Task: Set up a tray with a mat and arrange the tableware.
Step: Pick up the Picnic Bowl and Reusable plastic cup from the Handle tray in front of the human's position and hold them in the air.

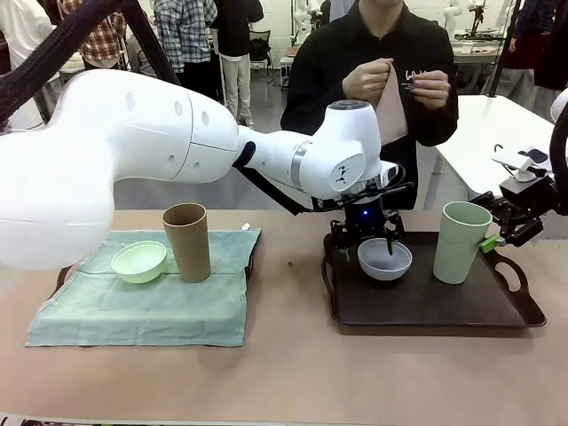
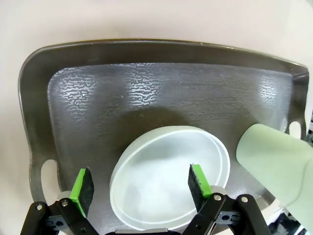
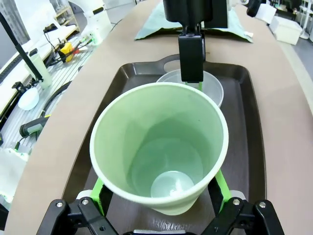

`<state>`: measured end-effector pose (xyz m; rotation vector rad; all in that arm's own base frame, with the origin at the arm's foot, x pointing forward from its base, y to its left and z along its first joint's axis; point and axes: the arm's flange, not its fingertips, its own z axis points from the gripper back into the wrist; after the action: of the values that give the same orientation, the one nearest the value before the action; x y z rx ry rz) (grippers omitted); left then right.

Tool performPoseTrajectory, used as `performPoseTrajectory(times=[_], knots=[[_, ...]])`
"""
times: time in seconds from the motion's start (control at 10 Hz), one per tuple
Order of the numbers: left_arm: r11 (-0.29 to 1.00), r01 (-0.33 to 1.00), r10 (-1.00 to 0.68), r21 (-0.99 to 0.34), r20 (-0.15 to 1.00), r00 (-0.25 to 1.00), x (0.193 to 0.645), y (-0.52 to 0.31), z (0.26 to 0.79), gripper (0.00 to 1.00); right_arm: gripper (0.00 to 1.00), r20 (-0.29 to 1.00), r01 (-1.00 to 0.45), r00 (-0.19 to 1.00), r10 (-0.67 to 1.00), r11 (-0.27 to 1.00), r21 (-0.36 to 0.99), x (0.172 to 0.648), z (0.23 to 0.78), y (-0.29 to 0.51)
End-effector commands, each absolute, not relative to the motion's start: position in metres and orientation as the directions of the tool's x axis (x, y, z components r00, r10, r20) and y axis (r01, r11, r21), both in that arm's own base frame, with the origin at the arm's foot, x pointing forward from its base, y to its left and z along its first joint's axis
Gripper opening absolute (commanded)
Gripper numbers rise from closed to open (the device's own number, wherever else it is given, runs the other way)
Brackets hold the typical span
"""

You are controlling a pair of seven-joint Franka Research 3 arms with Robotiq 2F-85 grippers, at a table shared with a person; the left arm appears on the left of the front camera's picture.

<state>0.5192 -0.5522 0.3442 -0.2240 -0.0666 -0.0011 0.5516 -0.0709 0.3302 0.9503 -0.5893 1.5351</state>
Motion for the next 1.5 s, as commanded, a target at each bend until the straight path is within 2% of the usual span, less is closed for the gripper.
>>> performPoseTrajectory(times=[0.0,0.7,0.8,0.9,1.0,1.1,1.3,1.4], knots=[[0.969,0.037,-0.02,-0.243,0.072,0.997,0.53,-0.558,0.343,1.0,1.0,0.806,-0.966,0.034,0.591,-0.188,0.178,0.561,0.322,-0.063],[0.978,0.082,-0.059,-0.192,0.124,0.991,0.527,-0.554,0.341,1.0,1.0,0.791,-0.961,0.038,0.611,-0.195,0.197,0.57,0.313,-0.038],[0.976,0.088,-0.065,-0.2,0.115,0.991,0.527,-0.553,0.342,0.91,1.0,0.792,-0.961,0.036,0.61,-0.196,0.194,0.57,0.313,-0.038],[0.972,0.086,-0.064,-0.217,0.104,0.993,0.526,-0.552,0.342,0.43,0.49,0.797,-0.962,0.027,0.604,-0.202,0.186,0.57,0.313,-0.038],[0.971,0.083,-0.064,-0.223,0.094,0.994,0.526,-0.552,0.344,0.34,0.4,0.798,-0.961,0.03,0.602,-0.201,0.188,0.57,0.313,-0.039],[0.971,0.091,-0.072,-0.219,0.094,0.993,0.524,-0.552,0.347,0.0,0.0,0.801,-0.962,0.031,0.598,-0.199,0.186,0.57,0.313,-0.04],[0.976,0.095,-0.076,-0.198,0.101,0.992,0.52,-0.551,0.354,0.0,0.0,0.803,-0.964,0.034,0.596,-0.193,0.184,0.57,0.312,-0.042],[0.977,0.097,-0.078,-0.192,0.103,0.992,0.519,-0.551,0.355,0.09,0.27,0.805,-0.964,0.033,0.592,-0.194,0.182,0.571,0.312,-0.043]])
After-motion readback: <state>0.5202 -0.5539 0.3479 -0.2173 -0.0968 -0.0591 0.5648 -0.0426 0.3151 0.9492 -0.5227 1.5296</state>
